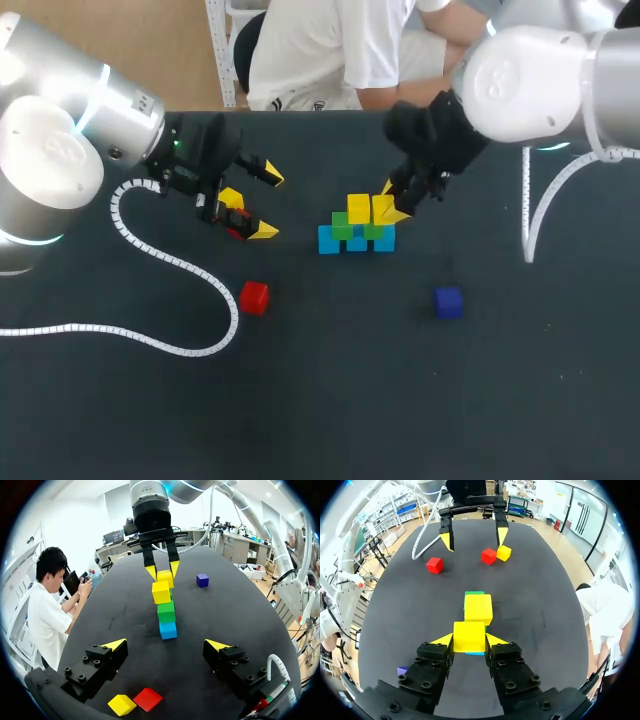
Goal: Place the blue cubes, place green cubes on the blue cubes, place the yellow cubes on the green cubes, then place the red cubes on the yellow cubes, and place purple cube on the red cubes.
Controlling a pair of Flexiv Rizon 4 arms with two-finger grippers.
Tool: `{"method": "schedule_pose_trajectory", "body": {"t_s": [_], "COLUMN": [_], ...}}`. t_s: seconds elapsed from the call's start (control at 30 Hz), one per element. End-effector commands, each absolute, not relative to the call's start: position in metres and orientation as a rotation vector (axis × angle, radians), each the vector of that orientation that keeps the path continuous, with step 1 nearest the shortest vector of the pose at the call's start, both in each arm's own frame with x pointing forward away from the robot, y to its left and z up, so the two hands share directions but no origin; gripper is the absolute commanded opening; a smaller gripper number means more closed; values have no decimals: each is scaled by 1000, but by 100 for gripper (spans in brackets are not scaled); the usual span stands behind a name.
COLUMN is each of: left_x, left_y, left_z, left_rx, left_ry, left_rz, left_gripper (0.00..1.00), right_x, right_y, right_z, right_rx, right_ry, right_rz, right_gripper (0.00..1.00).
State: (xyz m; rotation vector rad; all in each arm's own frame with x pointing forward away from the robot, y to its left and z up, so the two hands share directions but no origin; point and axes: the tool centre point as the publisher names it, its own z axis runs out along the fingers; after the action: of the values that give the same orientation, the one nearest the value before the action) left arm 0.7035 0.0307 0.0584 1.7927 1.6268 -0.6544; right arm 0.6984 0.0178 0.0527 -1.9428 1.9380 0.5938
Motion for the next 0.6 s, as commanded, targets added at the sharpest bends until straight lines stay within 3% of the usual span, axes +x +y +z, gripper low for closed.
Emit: {"method": "schedule_pose_trajectory", "body": {"t_s": [0.03,0.6], "left_x": [705,705], "left_y": [30,30], "left_z": [58,58], "left_rx": [1797,1797], "left_ry": [1629,1629], "left_rz": [-656,-656], "left_gripper": [100,100], "right_x": [700,701], "right_y": [20,20], "right_z": [53,51], "right_rx": [-1945,-1937], "right_ry": [1937,1945], "right_rz": [598,595], "right_gripper": [0,0]}}
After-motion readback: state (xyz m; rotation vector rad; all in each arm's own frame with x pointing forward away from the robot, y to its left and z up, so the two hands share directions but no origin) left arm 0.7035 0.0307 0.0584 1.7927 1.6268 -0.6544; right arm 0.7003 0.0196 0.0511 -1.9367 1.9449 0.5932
